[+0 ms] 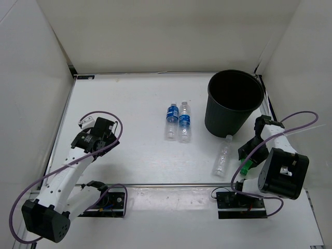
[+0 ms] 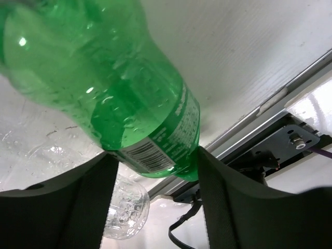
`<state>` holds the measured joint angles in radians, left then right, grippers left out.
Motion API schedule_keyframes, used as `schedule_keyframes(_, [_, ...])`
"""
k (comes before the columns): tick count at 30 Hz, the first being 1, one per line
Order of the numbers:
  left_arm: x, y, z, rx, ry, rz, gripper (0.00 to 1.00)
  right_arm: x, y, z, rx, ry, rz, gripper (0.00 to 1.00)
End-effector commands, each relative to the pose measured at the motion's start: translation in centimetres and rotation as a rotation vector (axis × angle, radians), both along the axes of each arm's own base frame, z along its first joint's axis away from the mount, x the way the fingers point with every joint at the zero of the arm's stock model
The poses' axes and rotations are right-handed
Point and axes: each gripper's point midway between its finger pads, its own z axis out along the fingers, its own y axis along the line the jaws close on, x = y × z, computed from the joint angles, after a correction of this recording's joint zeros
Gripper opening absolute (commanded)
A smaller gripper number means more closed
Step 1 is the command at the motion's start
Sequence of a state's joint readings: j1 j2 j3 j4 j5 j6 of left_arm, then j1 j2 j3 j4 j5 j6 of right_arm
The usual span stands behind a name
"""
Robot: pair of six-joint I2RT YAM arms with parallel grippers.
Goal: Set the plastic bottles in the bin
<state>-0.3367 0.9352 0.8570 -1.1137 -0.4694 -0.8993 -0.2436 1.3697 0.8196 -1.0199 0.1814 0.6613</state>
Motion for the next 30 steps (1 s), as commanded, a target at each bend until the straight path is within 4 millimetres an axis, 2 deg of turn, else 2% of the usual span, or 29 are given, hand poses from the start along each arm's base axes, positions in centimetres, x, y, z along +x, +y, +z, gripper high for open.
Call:
schedule_keyframes(1, [0.3, 0.2, -0.1, 0.01, -0.009, 0.012, 1.0, -0.1, -0.6, -0.1, -0.016, -0.002, -0.016, 0.62])
schedule_keyframes(5, [0.5, 0.1, -0.2, 0.01, -0.009, 0.012, 1.0, -0.5, -1.0, 0.1, -0.035, 0.007, -0.042, 0.5])
schedule_keyframes(7, [0.5, 0.1, -0.2, 0.01, -0.009, 0.012, 1.0, -0.5, -1.4, 1.3, -0.068, -0.006, -0.056, 0.41])
schedule_keyframes(9, [0.5, 0.1, -0.2, 0.01, -0.009, 0.012, 1.0, -0.7, -1.7, 2.3, -0.092, -0.007, -0.086, 0.38])
schedule_keyframes(13, [0.5, 0.1, -0.4, 0.01, -0.009, 0.012, 1.0, -1.4, -1.3, 4.6, -0.102, -0.04, -0.14, 0.24])
schedule_keyframes(15, [0.5, -0.1, -0.4, 0.01, -0.009, 0.003, 1.0, -1.2, -1.0, 5.2, -0.09, -0.072, -0.151, 0.2])
schedule_keyframes(20, [0.7, -0.5, -0.4, 0.011, -0.015, -0.026, 1.0, -1.6, -0.5, 5.9, -0.081, -0.105, -0.182, 0.19])
schedule_keyframes(22, [0.6, -0.7, -0.4, 0.011, -0.015, -0.037, 1.0, -1.4, -0.9, 6.3, -0.102, -0.124, -0.183, 0.31])
schedule_keyframes(23, [0.6, -0.8, -0.4, 0.011, -0.015, -0.037, 1.0, -1.2, -1.2, 6.7, -0.12, -0.144, -0.184, 0.53])
schedule_keyframes(25, [0.6, -1.0, -0.4, 0.011, -0.015, -0.047, 1.0, -1.3, -1.9, 7.3, -0.162, -0.155, -0.185, 0.8])
schedule_keyframes(27, [0.6, -1.2, -0.4, 0.011, -0.015, -0.058, 1.0, -1.3, -3.1, 7.8, -0.23, -0.158, -0.187, 1.0])
schedule_keyframes(30, [0.5, -1.4, -0.4, 0.011, -0.015, -0.071, 1.0, -0.6, -4.8, 8.0, -0.306, -0.136, -0.168, 1.0])
